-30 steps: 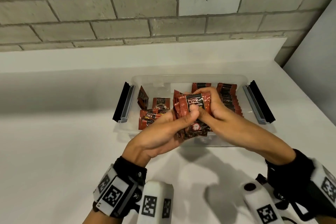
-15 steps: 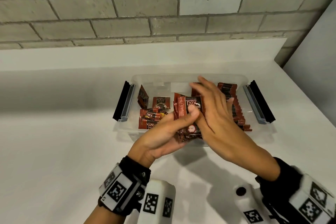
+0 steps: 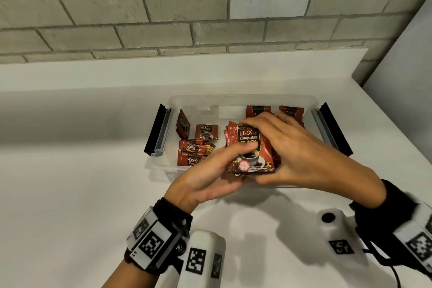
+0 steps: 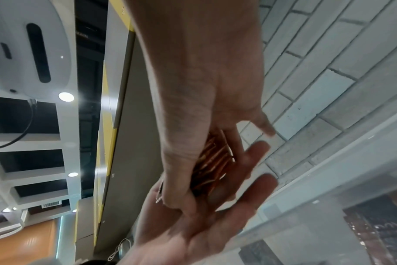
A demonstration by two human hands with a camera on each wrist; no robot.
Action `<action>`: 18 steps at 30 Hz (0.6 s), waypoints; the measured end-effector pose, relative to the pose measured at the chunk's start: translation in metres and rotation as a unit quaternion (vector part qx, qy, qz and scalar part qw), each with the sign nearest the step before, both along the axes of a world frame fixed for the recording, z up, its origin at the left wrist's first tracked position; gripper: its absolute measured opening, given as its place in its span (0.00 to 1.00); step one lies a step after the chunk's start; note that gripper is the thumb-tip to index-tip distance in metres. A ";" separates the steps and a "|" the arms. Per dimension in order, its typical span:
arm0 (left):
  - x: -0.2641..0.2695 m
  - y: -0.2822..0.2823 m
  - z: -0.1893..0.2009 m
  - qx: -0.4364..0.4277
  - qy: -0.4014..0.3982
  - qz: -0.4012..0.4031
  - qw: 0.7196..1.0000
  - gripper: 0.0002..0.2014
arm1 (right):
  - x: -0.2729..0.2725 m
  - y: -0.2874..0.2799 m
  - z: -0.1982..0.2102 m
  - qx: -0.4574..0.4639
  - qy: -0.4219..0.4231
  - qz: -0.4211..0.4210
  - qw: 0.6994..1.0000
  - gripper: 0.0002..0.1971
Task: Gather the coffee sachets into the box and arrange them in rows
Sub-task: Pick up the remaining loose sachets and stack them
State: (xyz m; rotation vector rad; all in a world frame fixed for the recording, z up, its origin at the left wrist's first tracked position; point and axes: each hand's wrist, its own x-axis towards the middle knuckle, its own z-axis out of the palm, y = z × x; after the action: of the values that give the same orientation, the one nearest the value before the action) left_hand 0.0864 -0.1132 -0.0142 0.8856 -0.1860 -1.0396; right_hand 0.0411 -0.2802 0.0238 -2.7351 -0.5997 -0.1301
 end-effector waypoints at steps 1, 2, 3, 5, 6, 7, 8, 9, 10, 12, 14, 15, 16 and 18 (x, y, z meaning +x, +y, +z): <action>0.000 0.000 0.002 0.026 -0.024 0.010 0.999 0.14 | 0.000 -0.001 0.001 0.017 0.005 0.004 1.000 0.45; 0.001 0.001 0.004 0.050 -0.051 0.021 0.997 0.12 | -0.001 -0.002 0.001 0.029 0.009 0.006 1.000 0.44; 0.001 0.001 0.007 0.068 -0.076 0.030 0.994 0.10 | 0.000 -0.003 0.002 0.035 0.011 0.007 0.999 0.44; 0.003 0.003 0.012 0.086 -0.118 0.048 0.988 0.10 | 0.001 -0.005 0.000 0.034 0.005 0.007 0.999 0.44; 0.004 0.004 0.013 0.093 -0.139 0.061 0.984 0.13 | 0.001 -0.006 -0.001 0.031 -0.003 0.007 0.999 0.44; 0.004 0.005 0.014 0.101 -0.155 0.074 0.980 0.16 | 0.001 -0.006 -0.002 0.029 -0.011 0.007 0.999 0.44; 0.005 0.006 0.015 0.111 -0.165 0.087 0.976 0.20 | 0.001 -0.006 -0.003 0.028 -0.018 0.003 0.999 0.45; 0.006 0.006 0.016 0.121 -0.171 0.099 0.973 0.23 | 0.001 -0.006 -0.004 0.028 -0.020 -0.002 0.999 0.46; 0.006 0.006 0.016 0.129 -0.177 0.111 0.969 0.24 | 0.001 -0.006 -0.006 0.032 -0.013 -0.009 0.999 0.49; 0.007 0.004 0.016 0.146 -0.189 0.128 0.963 0.23 | 0.002 -0.006 -0.009 0.082 0.036 -0.023 0.996 0.57; 0.006 0.003 0.015 0.155 -0.198 0.144 0.957 0.23 | 0.003 -0.006 -0.014 0.153 0.074 -0.031 0.985 0.63; 0.005 0.002 0.014 0.157 -0.198 0.153 0.955 0.24 | 0.003 -0.006 -0.016 0.183 0.080 -0.040 0.979 0.64; 0.004 0.002 0.014 0.158 -0.197 0.161 0.954 0.23 | 0.002 -0.005 -0.017 0.216 0.087 -0.053 0.971 0.64; 0.004 0.001 0.013 0.156 -0.192 0.177 0.953 0.20 | 0.000 -0.004 -0.017 0.288 0.115 -0.084 0.947 0.63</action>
State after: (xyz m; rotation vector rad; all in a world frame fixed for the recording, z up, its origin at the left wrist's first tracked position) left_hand 0.0899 -0.1124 -0.0010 1.3526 -0.1823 -0.5609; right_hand 0.0407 -0.2846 0.0067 -2.1824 -0.2139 -0.0178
